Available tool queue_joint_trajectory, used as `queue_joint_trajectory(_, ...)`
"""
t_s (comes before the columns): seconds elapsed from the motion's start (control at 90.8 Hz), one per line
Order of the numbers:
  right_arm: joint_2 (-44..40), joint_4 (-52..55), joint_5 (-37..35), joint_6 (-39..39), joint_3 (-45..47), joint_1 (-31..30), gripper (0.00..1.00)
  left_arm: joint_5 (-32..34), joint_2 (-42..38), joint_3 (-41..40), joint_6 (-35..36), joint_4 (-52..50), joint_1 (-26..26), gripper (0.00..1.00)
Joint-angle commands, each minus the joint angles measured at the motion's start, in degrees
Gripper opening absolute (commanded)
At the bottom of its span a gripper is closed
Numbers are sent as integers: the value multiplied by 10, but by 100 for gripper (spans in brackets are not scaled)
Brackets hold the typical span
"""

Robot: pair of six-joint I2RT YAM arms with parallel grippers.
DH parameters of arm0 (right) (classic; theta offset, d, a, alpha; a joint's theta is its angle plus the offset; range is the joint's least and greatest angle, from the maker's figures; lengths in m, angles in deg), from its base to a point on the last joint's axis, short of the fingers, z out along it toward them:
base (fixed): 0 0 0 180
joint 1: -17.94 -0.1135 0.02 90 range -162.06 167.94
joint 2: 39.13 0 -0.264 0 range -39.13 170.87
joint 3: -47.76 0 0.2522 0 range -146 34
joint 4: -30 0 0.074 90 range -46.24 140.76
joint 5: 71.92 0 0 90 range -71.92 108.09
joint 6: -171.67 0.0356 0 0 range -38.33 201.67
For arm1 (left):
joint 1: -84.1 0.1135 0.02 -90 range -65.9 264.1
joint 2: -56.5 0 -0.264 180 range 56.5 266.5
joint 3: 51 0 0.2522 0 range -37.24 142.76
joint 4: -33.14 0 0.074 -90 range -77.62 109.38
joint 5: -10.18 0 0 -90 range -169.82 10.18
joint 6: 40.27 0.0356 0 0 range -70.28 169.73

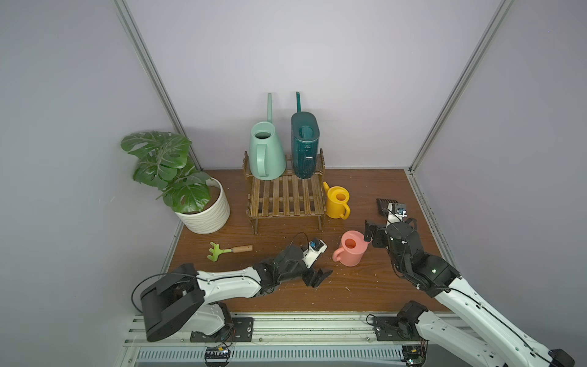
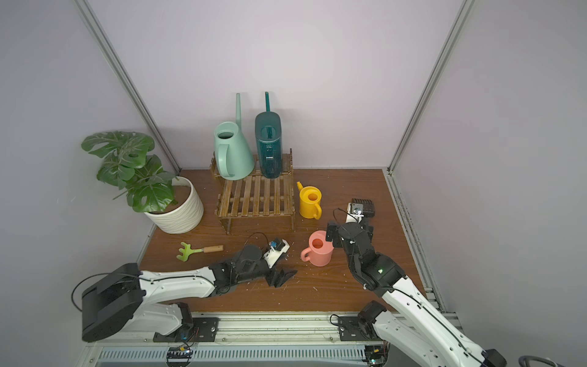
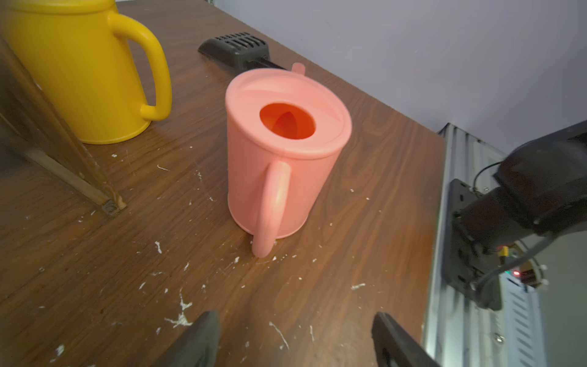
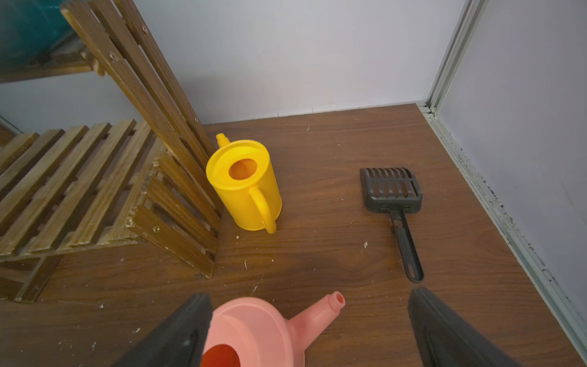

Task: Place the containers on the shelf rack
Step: 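Pick up a container from the center of the board.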

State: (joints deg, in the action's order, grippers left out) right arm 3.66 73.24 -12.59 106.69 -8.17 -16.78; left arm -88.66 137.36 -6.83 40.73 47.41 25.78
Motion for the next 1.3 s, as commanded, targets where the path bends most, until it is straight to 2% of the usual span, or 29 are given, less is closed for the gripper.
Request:
queue_joint_trajectory(0.0, -16, -17, 32, -10, 12, 8, 99, 17, 48, 30, 33, 82, -8, 75)
queue_joint_trajectory(0.286, -40, -18, 39, -18, 32, 19, 99, 27, 172, 87, 66, 139, -18, 65)
queue_joint_trajectory(0.517, -59, -14, 36, -21, 40, 22, 99, 33, 219, 114, 76, 169, -18, 50)
queue_joint_trajectory(0.991, -67, -16, 31, -21, 44, 25, 99, 41, 227, 116, 69, 186, -18, 16)
queue_joint_trajectory(1.134, -74, -18, 26, -21, 48, 24, 99, 41, 197, 100, 64, 185, -18, 10)
queue_joint_trajectory(1.288, -80, -20, 22, -21, 46, 25, 99, 27, 145, 79, 51, 167, -18, 9)
